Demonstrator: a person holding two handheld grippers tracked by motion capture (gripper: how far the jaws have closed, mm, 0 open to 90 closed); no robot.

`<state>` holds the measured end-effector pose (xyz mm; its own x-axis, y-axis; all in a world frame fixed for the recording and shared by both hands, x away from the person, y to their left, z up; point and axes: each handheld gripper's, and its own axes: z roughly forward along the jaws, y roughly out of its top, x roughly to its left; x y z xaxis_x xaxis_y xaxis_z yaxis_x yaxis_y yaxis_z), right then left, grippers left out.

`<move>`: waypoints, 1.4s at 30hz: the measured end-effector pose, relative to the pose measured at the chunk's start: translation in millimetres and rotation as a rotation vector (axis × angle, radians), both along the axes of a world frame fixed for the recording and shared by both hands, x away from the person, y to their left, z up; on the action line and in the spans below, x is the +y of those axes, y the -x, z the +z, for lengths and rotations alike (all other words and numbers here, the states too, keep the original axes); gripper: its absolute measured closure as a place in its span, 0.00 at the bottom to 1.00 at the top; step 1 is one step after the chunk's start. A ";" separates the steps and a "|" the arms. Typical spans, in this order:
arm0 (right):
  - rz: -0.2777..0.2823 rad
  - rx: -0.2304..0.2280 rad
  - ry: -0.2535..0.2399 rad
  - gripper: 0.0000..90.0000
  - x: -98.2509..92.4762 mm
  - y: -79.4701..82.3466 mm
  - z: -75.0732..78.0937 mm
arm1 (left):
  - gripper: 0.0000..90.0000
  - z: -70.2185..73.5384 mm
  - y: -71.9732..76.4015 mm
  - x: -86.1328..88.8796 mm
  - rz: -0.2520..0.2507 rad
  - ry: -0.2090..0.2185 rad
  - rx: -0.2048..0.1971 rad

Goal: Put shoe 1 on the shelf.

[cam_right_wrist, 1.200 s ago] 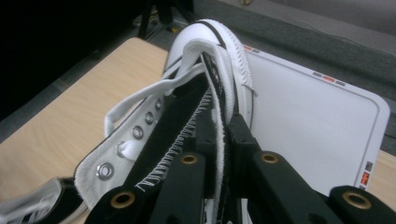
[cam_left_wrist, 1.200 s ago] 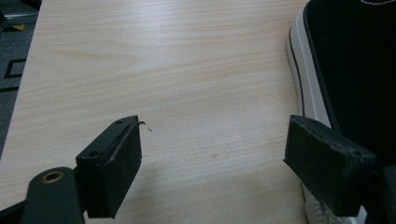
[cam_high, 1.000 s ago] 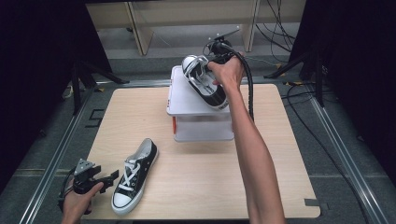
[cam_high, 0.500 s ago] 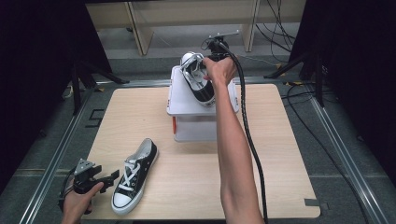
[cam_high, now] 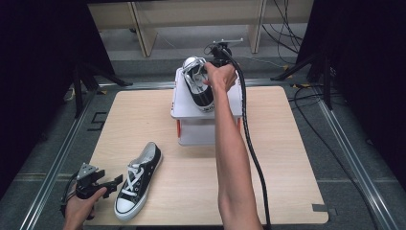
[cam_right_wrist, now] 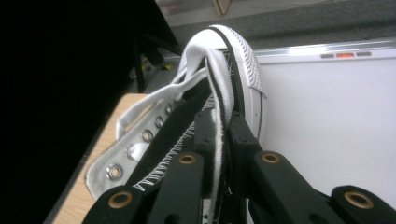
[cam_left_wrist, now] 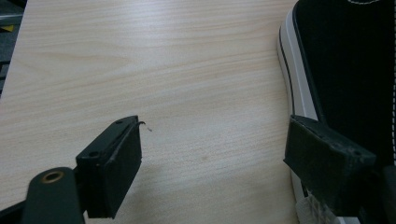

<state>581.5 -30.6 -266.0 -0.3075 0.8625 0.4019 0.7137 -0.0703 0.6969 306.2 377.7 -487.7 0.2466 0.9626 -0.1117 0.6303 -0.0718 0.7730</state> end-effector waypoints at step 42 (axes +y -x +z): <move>0.554 -0.184 0.295 0.86 -16.3 73.5 1.5 | 0.20 -2.5 -0.8 -0.5 0.004 -0.009 0.002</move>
